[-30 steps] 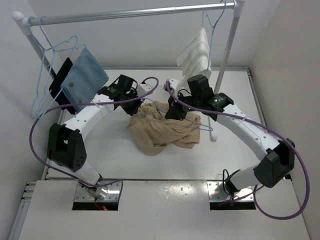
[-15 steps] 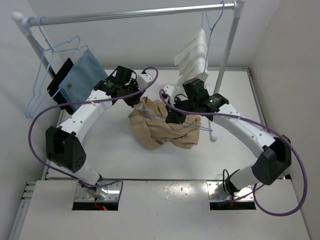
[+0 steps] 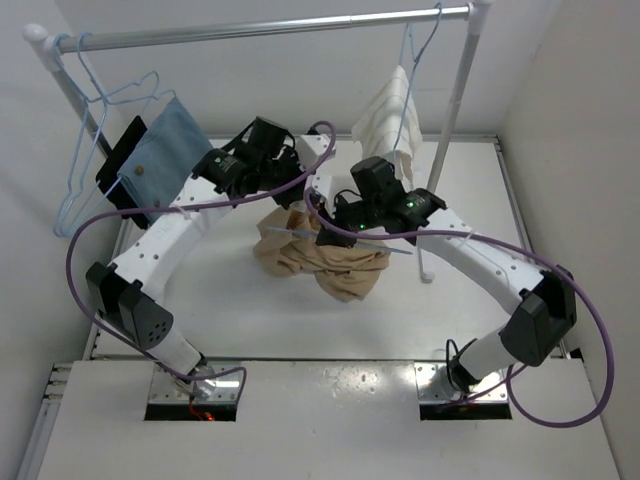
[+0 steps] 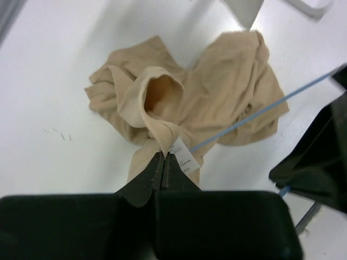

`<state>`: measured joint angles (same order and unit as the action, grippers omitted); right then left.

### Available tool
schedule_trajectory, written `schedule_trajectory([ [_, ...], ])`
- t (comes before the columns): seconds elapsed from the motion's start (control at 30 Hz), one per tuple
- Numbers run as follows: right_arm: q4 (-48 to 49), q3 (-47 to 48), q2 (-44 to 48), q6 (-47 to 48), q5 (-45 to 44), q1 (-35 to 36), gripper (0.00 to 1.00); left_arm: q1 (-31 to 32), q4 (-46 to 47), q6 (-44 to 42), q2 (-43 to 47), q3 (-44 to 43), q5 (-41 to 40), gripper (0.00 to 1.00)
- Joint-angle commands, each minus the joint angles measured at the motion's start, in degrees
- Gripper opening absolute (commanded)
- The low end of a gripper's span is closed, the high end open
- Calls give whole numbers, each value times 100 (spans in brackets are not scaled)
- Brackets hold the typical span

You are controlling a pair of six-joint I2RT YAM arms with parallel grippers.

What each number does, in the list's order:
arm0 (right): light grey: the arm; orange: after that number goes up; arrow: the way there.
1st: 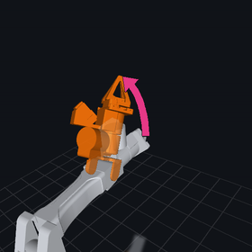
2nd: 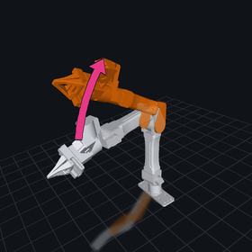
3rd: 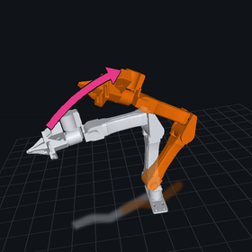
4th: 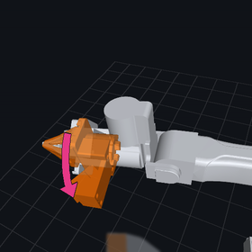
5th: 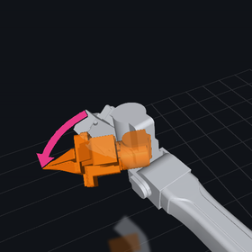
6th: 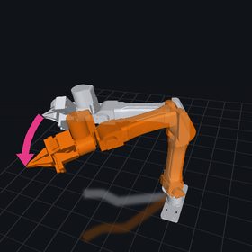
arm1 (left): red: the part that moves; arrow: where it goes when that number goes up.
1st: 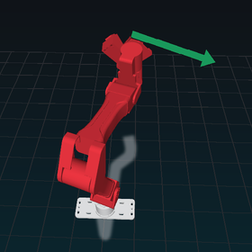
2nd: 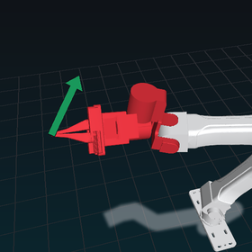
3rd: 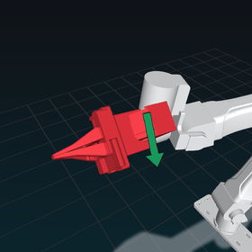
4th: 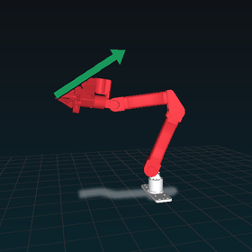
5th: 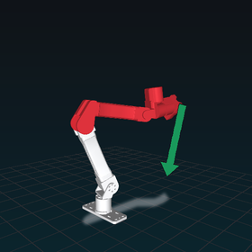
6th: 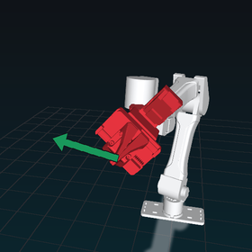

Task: Place the t-shirt on the hanger
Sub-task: Place tshirt on hanger

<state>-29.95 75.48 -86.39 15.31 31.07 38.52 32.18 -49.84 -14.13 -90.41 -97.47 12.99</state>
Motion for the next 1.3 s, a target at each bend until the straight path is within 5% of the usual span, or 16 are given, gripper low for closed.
schedule_trajectory([
  [0.0, 655, 81, -317, 7, -92, 225, 0, 403, 186, -72, 138, -500, 484, 0],
  [0.4, 2414, -1157, 263, -327, -277, 384, 0, 455, 63, -362, 147, 87, 1336, 3],
  [0.53, 3247, -1711, 316, -616, -277, 384, 0, 455, -87, -722, 199, 421, 1522, 37],
  [0.63, 4151, -2484, 316, -836, -277, 384, 0, 264, -87, -907, 348, 719, 1198, 49],
  [0.87, 5043, -3198, -299, -1276, -136, 384, 0, -519, 221, -933, 664, 1221, 424, 57],
  [1.07, 5263, -3338, -484, -1276, -84, 384, 0, -1091, 423, -2399, 1752, 2719, -191, 55],
  [1.27, 4877, -3338, -362, -1057, -84, 384, 0, -1039, 423, -4166, 2738, 4559, 168, 60],
])
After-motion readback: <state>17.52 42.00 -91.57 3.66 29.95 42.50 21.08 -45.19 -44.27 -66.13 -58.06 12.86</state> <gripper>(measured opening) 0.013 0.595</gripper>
